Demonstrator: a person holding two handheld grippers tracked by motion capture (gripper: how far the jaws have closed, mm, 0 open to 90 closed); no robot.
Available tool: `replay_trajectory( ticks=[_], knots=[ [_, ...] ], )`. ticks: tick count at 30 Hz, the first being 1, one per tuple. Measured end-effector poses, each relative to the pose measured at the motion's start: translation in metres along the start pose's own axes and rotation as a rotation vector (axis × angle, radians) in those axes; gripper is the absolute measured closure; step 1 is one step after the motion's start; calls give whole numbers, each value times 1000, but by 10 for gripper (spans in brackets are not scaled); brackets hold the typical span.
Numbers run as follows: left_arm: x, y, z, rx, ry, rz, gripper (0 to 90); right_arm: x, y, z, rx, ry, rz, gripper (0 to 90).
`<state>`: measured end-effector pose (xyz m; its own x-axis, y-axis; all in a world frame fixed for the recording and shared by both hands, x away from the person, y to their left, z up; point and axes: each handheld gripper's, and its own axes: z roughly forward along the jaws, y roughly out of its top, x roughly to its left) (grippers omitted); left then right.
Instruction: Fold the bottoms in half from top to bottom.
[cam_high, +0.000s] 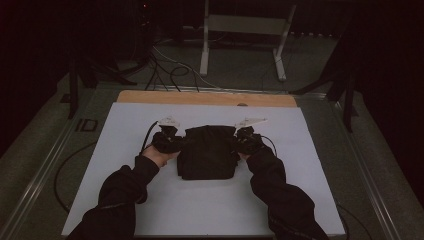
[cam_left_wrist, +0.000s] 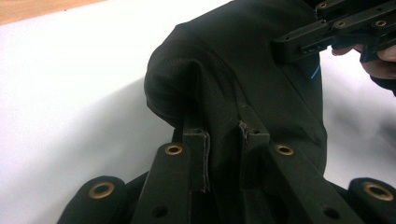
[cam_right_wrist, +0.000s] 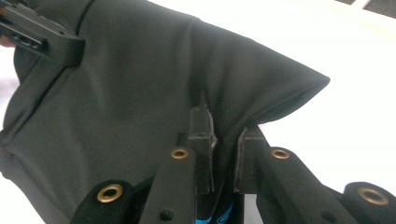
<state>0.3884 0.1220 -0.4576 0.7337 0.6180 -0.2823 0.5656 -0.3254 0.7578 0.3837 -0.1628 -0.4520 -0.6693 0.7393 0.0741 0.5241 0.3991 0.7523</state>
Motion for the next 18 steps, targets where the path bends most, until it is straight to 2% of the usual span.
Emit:
replay_trajectory(
  ticks=[3,7,16,18],
  knots=[
    [5,1,4,1,11,-3,779,-3,2,6,2,-11,5,808],
    [9,2,9,2,28,-3,778,-6,5,13,9,-42,-11,808],
    [21,4,23,29,53,-33,772,-16,6,31,39,-61,7,807],
    [23,4,25,34,63,-28,772,-18,5,34,41,-62,13,807]
  ],
)
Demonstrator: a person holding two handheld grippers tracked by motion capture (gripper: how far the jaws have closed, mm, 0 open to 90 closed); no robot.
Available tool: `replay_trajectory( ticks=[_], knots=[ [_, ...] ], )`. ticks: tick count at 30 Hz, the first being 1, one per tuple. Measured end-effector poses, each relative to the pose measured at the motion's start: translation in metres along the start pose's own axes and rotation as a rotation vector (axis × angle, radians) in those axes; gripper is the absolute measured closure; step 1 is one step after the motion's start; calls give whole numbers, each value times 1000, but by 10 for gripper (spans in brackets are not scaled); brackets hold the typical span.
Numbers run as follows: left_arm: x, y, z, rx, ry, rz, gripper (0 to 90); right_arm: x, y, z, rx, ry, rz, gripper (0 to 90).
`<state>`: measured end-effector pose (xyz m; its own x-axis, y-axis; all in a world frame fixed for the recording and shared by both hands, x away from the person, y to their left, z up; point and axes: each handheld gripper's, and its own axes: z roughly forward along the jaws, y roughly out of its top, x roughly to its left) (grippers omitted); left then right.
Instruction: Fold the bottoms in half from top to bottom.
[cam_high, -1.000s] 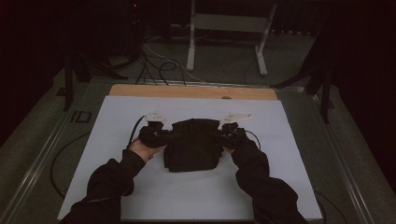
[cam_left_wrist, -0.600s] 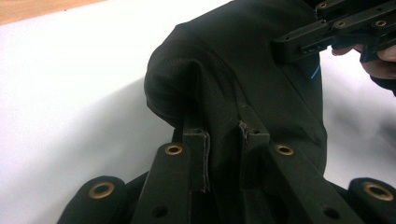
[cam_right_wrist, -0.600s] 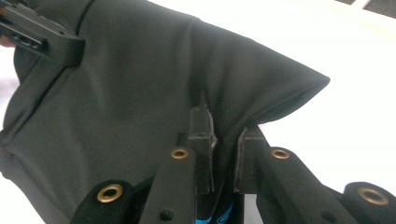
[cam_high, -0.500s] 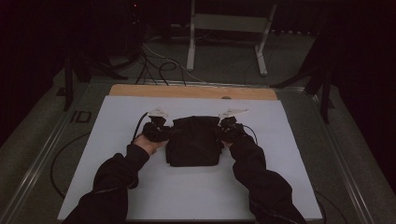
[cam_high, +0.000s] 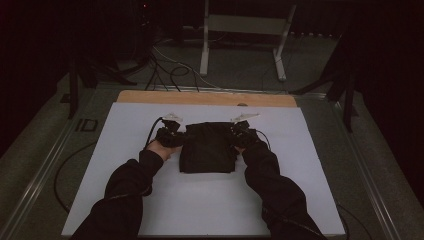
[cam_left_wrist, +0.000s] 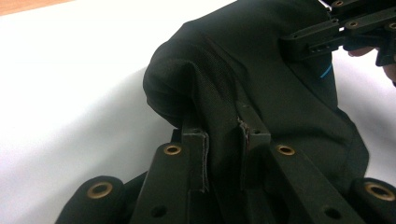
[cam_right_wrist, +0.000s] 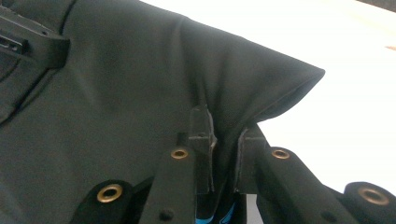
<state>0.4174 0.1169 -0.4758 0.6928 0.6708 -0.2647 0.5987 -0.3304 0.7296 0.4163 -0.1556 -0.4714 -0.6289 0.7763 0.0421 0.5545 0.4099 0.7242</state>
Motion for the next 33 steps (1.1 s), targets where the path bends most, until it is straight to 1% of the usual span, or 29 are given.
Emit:
replay_trajectory(
  ticks=[3,4,5,6,7,9,10,11,15,17,18,20,22,25,29,33],
  knots=[
    [2,0,3,5,6,-4,772,-1,0,3,4,-6,2,807],
    [3,1,6,8,12,-13,771,-3,0,7,10,-15,4,807],
    [4,1,7,11,20,-12,771,-3,0,9,13,-19,6,807],
    [4,1,7,11,20,-12,770,-3,0,9,13,-19,6,807],
    [5,0,9,13,27,-22,770,-4,1,11,20,-24,10,806],
    [7,0,11,16,38,-22,766,-5,2,16,30,-28,8,806],
    [7,-1,12,16,37,-30,765,-5,2,18,33,-28,6,806],
    [8,-1,13,19,39,-27,764,-6,2,19,37,-29,8,806],
    [12,-3,19,31,52,-45,758,-7,0,25,46,-34,16,806],
    [13,-3,21,31,55,-45,758,-8,0,26,48,-35,13,805],
    [14,-3,25,34,63,-45,754,-9,-2,28,59,-43,22,805],
    [14,-2,27,40,64,-44,755,-10,-3,30,67,-50,35,805],
    [16,-3,29,51,72,-41,751,-10,-3,32,71,-52,34,804],
    [18,-2,31,53,80,-40,747,-11,-3,36,78,-58,21,803],
    [20,-2,33,64,82,-44,744,-12,-3,40,87,-57,27,802],
    [21,-2,34,72,89,-33,740,-12,-5,43,94,-66,29,800]
  ],
)
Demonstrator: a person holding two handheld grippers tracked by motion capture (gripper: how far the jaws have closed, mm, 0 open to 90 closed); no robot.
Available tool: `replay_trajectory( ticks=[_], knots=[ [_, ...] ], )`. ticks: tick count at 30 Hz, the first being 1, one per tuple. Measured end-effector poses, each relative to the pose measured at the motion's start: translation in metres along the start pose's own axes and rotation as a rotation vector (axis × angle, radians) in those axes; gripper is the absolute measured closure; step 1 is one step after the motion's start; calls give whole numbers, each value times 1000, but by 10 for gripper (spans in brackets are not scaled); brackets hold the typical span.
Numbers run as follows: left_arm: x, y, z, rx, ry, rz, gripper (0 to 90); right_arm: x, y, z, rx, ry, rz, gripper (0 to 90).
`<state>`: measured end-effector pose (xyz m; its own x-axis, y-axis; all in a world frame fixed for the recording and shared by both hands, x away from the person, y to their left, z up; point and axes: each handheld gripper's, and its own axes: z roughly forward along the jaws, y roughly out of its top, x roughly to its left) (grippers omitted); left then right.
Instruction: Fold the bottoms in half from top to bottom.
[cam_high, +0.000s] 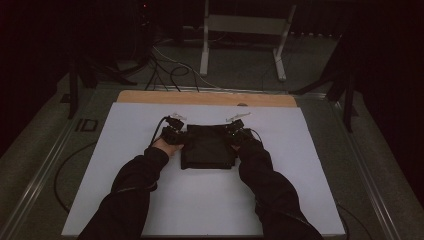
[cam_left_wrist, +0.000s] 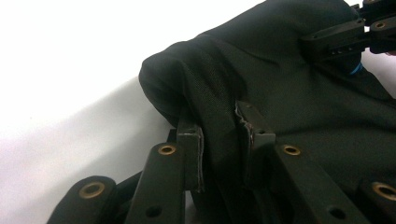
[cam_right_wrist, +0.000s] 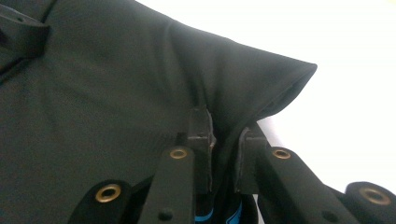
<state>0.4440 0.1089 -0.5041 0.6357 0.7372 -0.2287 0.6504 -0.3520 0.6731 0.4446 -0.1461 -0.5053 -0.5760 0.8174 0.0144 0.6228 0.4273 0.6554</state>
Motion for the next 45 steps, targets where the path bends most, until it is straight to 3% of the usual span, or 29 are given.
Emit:
replay_trajectory(
  ticks=[10,17,19,24,27,28,31,32,33,34,36,38,39,43,45],
  knots=[
    [4,-2,6,20,3,-11,730,-1,-3,4,4,2,5,799],
    [5,-4,8,28,12,-1,671,-1,-4,5,-1,-4,-12,789],
    [5,-3,9,35,15,-9,638,-2,-4,5,-2,-4,-10,770],
    [4,0,10,70,77,-9,475,-1,-5,5,-9,-41,-33,682],
    [4,1,10,75,77,-14,455,-1,-5,4,-10,-44,-30,678],
    [3,2,8,74,74,-12,435,-1,-4,4,-10,-62,-34,592],
    [1,3,4,56,49,-11,366,-2,-3,3,-17,-44,-12,430],
    [1,3,4,56,49,-11,335,-2,-3,3,-17,-44,-12,430],
    [1,3,4,56,49,-11,335,-2,-2,2,-18,-21,-3,430],
    [0,2,0,31,17,-14,271,-1,-1,0,-27,-18,-7,306],
    [-1,2,-3,23,4,-5,196,-1,1,-1,-28,17,4,226],
    [-2,2,-4,23,4,3,159,-1,1,-2,-29,26,12,204],
    [-4,2,-7,26,1,10,141,0,1,-4,-35,56,6,140],
    [-8,3,-11,38,7,35,14,1,2,-6,-38,67,4,125],
    [-8,3,-11,38,7,35,7,2,2,-7,-43,73,8,122]
  ],
)
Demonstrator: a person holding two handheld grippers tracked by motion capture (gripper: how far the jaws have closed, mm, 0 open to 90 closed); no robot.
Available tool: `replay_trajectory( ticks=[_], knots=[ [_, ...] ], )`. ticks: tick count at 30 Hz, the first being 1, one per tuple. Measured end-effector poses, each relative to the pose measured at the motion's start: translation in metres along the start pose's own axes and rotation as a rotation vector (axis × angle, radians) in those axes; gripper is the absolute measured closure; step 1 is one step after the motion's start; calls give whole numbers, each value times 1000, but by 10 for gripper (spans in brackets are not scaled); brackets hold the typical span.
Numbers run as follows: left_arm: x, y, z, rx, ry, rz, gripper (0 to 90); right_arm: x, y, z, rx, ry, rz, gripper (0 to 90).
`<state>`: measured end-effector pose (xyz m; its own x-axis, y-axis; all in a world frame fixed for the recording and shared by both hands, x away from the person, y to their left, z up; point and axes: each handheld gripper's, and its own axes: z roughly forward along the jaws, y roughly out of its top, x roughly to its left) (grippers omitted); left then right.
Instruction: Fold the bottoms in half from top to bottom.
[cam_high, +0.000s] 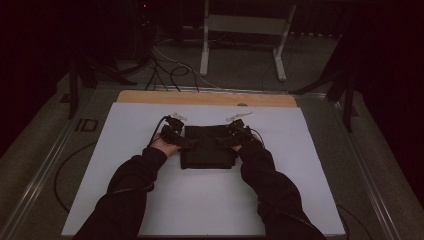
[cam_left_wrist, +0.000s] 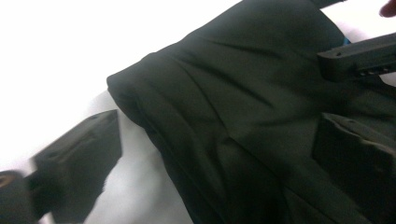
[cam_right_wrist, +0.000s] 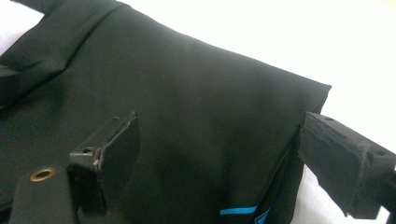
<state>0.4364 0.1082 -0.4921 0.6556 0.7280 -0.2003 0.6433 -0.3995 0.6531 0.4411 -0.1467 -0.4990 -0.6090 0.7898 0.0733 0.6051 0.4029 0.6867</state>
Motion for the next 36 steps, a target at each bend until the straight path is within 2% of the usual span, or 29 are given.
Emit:
replay_trajectory(
  ticks=[3,6,10,13,18,19,21,25,29,36],
  knots=[
    [-2,2,-8,-23,-18,-2,0,1,2,-3,-19,8,-4,117],
    [-2,3,-9,-22,-19,0,0,1,2,-5,-28,7,-4,112],
    [-6,6,-15,-5,-36,16,0,4,6,-10,-15,52,-26,94],
    [-9,7,-18,-6,-46,37,0,6,6,-11,-10,60,-36,95],
    [-12,9,-22,-18,-67,45,0,7,7,-14,-11,62,-43,95],
    [-15,10,-25,-19,-76,61,0,7,7,-16,-18,66,-47,95],
    [-17,9,-27,-21,-91,71,0,6,7,-17,-21,83,-37,95],
    [-19,8,-30,-19,-95,86,0,7,6,-20,-40,110,-28,95],
    [-22,7,-32,-26,-108,93,0,10,5,-21,-40,116,-59,95],
    [-26,0,-40,-27,-120,118,0,12,2,-32,-56,138,-86,95]
  ],
)
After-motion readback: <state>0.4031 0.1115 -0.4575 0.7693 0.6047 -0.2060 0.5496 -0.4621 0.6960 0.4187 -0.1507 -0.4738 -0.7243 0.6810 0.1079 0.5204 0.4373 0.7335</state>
